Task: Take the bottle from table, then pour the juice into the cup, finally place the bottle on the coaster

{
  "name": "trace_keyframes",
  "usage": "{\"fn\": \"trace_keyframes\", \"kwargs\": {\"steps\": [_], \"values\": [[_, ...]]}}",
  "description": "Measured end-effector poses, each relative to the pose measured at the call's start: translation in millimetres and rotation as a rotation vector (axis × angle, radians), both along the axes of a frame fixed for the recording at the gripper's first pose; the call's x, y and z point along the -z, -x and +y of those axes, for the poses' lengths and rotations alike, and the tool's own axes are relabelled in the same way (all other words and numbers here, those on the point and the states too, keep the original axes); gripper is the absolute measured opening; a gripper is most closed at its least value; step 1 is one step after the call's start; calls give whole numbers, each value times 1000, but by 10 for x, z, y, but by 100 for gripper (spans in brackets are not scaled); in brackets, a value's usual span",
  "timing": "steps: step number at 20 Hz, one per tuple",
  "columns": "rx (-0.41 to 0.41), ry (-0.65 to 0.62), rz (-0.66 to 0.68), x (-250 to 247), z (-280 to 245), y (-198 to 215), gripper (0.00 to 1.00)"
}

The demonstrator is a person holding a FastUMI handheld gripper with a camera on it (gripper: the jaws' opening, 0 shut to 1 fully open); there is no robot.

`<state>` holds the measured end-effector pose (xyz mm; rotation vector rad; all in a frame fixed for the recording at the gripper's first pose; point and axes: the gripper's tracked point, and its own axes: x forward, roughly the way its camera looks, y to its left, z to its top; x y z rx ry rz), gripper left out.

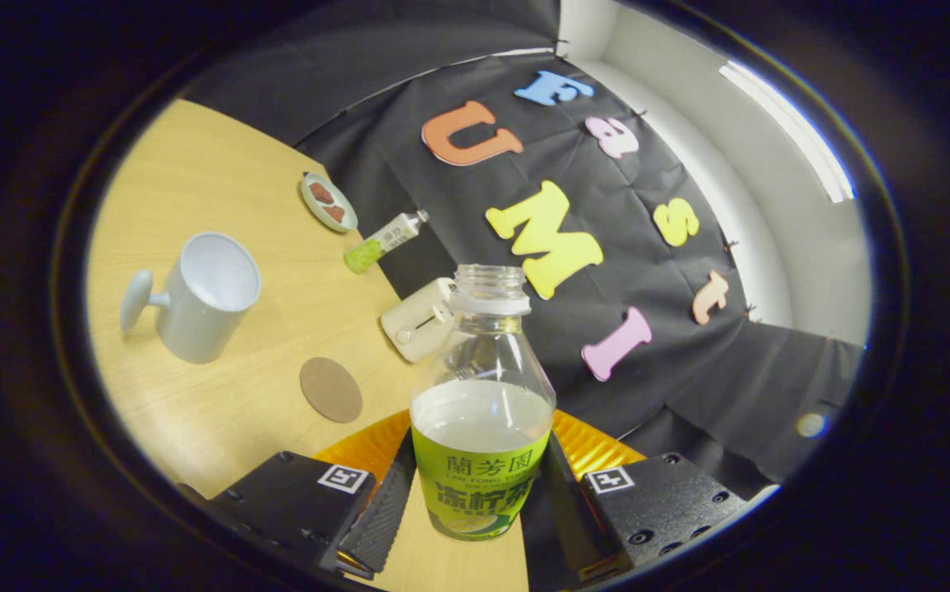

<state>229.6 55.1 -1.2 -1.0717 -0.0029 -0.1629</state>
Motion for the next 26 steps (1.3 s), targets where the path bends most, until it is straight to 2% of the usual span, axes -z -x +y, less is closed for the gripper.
{"fn": "trace_keyframes", "kwargs": {"steps": [12,19,26], "values": [[50,303,-23,13,341,-40,81],[99,558,-81,-137,359,-150,81],[129,659,-120,-201,444,-183,81]]}}
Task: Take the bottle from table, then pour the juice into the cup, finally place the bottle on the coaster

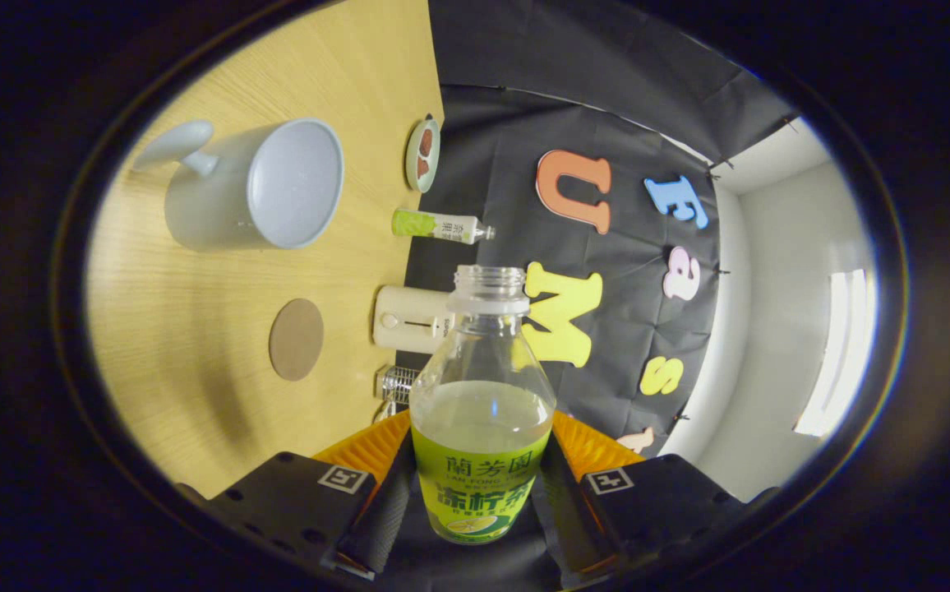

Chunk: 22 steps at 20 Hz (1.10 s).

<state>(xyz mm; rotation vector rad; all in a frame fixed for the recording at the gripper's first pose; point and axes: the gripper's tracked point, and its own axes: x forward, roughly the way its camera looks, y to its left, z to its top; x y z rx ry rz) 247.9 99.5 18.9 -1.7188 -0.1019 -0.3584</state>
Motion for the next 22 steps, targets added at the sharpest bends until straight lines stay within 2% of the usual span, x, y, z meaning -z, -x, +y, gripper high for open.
{"fn": "trace_keyframes", "kwargs": {"steps": [13,22], "values": [[70,209,-38,-128,224,-70,81],[86,253,-57,-218,203,-62,81]]}}
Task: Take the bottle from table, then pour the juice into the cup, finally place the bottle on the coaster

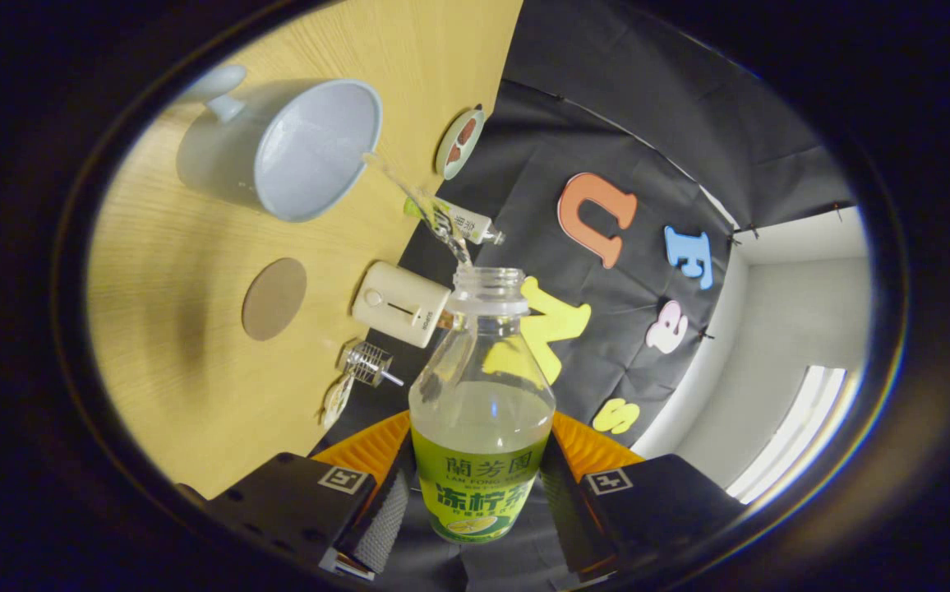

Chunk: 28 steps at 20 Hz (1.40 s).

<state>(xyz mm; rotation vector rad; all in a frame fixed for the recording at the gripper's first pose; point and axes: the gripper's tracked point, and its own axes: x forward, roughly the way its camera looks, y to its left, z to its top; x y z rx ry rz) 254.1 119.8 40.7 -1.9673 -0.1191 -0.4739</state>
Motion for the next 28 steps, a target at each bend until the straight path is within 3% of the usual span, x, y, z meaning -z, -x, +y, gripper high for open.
{"fn": "trace_keyframes", "kwargs": {"steps": [28], "values": [[0,168,-90,-284,135,119,81]]}}
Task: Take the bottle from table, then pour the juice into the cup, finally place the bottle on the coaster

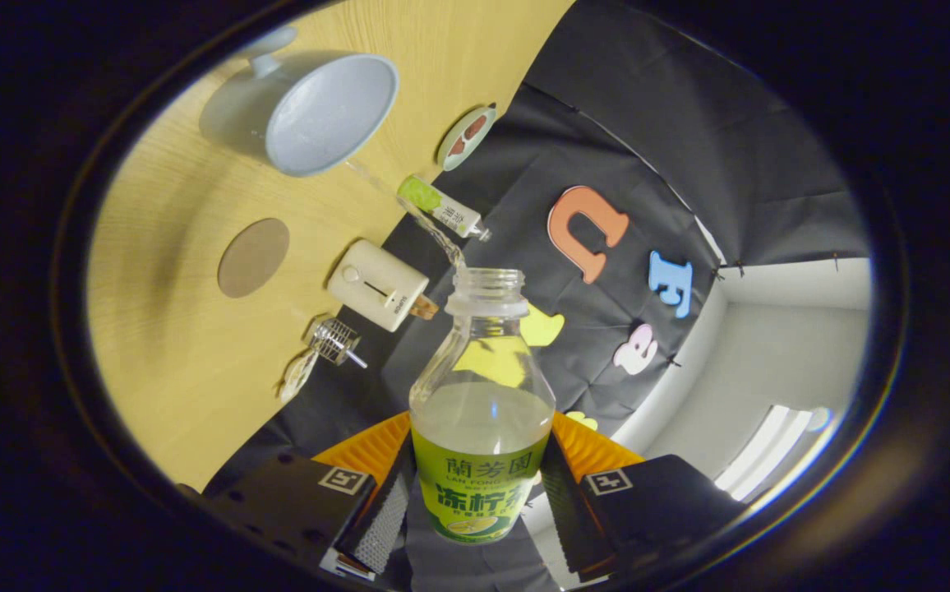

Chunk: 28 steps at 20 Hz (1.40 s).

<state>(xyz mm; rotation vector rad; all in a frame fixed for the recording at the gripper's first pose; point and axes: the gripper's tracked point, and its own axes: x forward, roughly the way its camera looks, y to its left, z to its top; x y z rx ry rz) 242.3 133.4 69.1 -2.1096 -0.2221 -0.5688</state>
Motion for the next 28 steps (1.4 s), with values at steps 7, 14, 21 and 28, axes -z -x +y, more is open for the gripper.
{"fn": "trace_keyframes", "kwargs": {"steps": [7,14,21,28], "values": [[-22,41,-38,-206,118,85,81],[-33,62,-90,-515,203,248,80],[-38,111,-120,-656,258,271,80],[-54,111,-146,-670,280,256,80]]}}
